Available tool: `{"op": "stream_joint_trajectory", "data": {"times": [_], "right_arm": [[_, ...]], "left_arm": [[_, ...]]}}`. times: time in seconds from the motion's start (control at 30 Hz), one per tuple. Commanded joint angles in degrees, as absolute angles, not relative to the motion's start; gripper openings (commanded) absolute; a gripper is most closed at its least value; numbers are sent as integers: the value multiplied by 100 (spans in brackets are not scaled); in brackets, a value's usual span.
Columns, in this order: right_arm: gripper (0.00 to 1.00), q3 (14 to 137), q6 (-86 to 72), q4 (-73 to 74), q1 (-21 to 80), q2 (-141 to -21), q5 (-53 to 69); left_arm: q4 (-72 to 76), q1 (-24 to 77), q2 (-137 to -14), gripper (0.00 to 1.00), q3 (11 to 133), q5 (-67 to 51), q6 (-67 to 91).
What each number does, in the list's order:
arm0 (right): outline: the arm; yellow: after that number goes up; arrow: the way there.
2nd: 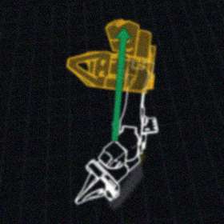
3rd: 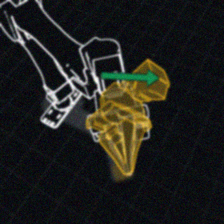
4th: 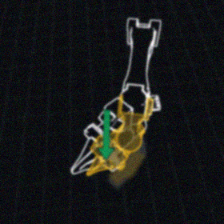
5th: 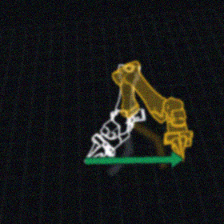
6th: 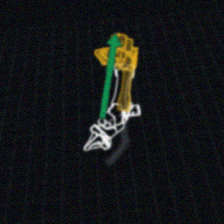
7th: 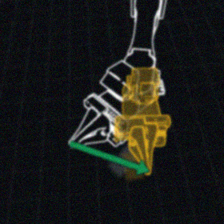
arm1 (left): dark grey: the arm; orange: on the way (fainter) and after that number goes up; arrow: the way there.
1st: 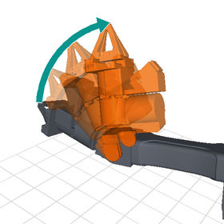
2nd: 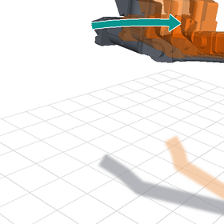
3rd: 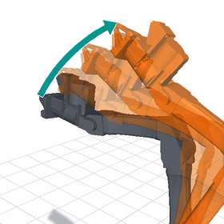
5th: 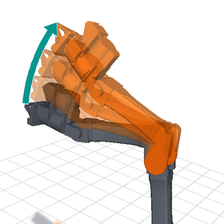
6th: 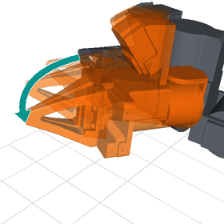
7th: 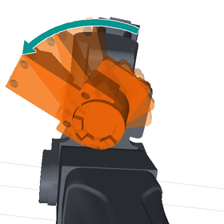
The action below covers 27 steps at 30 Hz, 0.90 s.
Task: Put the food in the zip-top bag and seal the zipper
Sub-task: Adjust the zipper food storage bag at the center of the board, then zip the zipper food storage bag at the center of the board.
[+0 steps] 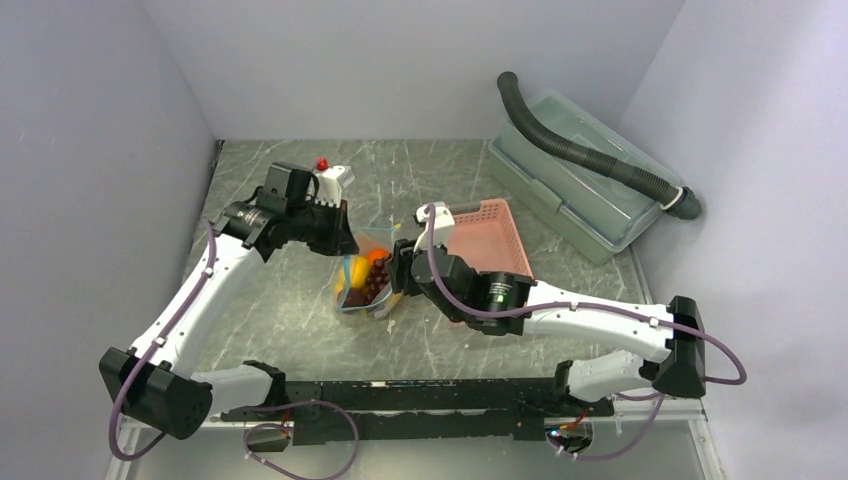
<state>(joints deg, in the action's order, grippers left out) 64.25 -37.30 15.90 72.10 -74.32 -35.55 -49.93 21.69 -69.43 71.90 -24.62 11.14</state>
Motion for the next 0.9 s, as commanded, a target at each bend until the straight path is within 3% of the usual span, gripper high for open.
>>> {"op": "stream_joint_trajectory", "data": {"times": [0.0, 0.43, 0.67, 0.87], "right_arm": [[47, 6815, -2560, 1946, 7045, -7155, -3383], [48, 6781, 320, 2255, 6450, -6428, -2231], [47, 6146, 1496, 1740, 6061, -5965, -1687], [34, 5337, 2887, 1051, 5721, -5615, -855]], "left_arm": [[-4789, 2280, -6793, 0, 7289, -2686, 853], [-5020, 2821, -6965, 0, 7695, -2196, 554], [-5095, 3049, -7042, 0, 7743, -1998, 380], [-5159, 3229, -7162, 0, 7771, -1867, 317]]}}
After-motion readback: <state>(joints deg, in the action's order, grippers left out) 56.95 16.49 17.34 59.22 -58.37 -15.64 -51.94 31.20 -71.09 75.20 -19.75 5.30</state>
